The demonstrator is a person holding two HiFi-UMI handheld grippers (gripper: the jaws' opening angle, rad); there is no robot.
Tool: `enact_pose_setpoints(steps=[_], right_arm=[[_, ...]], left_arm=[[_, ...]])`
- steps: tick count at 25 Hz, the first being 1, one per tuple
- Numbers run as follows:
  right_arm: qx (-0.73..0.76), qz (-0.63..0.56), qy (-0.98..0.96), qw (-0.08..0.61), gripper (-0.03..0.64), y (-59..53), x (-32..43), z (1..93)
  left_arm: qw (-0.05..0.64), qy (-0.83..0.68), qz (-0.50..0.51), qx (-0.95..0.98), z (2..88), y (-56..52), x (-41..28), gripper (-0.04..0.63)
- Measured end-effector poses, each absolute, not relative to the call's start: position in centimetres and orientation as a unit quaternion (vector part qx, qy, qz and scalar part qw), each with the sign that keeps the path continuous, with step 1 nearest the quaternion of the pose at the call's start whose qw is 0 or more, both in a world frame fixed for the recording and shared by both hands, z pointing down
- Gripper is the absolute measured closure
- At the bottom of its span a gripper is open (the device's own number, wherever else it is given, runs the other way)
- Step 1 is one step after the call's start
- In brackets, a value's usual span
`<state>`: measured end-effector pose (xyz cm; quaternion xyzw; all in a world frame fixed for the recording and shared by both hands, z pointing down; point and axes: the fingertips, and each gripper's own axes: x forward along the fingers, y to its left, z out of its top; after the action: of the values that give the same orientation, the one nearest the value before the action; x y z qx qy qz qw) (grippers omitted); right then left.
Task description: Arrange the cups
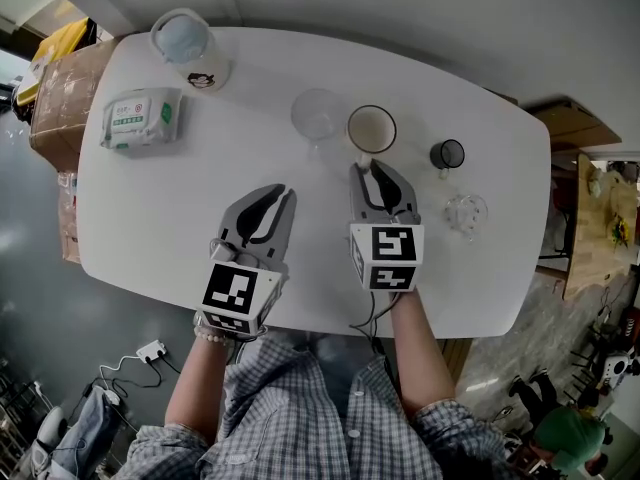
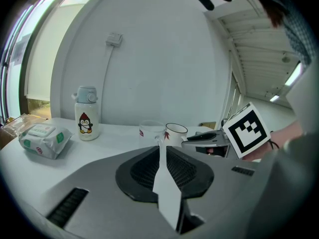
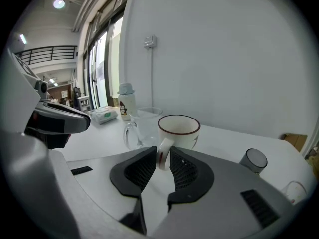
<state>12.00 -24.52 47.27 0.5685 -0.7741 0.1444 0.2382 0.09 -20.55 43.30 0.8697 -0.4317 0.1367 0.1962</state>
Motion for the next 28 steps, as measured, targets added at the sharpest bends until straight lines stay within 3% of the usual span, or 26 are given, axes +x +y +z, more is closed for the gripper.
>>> enact_pose_setpoints(steps=[8, 14, 28], right_arm=[[0.576, 0.113, -0.768, 0.256, 0.511, -23.9, 12.1, 46.6], [0.592, 0.119, -0.763, 0.232, 0.509, -21.5, 14.8, 44.3], [0.669, 0.130, -0.663, 0.309, 0.509, -12.3, 32.1, 45.9]], left_arm=[[0.188, -0.422, 0.135, 0.877, 42.5, -20.5, 1.2, 0.545], [0.180, -0.415, 0.136, 0.881, 41.8, -20.3, 2.2, 0.545], [0.183, -0.362, 0.134, 0.904, 40.5, -18.4, 6.9, 0.572]])
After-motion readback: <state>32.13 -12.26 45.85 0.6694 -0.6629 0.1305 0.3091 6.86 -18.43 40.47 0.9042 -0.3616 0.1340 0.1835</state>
